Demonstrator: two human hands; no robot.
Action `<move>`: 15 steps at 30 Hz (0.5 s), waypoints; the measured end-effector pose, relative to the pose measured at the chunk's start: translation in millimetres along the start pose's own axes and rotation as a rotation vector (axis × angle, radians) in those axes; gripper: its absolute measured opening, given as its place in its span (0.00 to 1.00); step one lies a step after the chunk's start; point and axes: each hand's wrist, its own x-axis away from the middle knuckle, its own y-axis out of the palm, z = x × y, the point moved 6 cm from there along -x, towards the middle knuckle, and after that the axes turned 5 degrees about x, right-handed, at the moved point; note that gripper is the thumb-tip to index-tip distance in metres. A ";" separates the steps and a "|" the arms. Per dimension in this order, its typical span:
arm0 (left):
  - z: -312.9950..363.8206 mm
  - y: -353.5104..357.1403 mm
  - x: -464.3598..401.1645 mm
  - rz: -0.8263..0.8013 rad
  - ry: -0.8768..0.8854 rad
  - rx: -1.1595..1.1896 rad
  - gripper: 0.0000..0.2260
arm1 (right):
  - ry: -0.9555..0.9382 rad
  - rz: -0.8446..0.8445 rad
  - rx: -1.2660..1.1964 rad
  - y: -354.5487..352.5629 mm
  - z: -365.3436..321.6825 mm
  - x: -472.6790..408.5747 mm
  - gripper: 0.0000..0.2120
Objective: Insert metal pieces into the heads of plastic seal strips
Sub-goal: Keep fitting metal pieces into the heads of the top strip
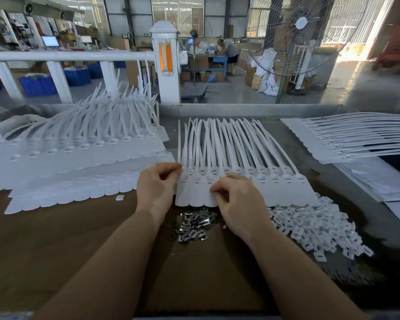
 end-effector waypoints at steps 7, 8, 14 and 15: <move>-2.8 -0.6 -2.6 -0.013 -0.005 -0.032 0.07 | 0.003 -0.007 0.011 -0.6 -0.2 0.0 0.06; -3.1 -0.7 -2.8 -0.016 -0.005 -0.032 0.08 | 0.002 -0.007 0.009 -0.5 -0.3 0.2 0.06; -9.9 1.2 -5.1 -0.051 -0.072 0.026 0.09 | 0.003 -0.006 -0.005 -1.2 -0.5 -0.1 0.06; -11.1 1.4 -5.6 -0.053 -0.085 0.037 0.09 | 0.003 -0.005 -0.005 -1.0 -0.9 -0.2 0.06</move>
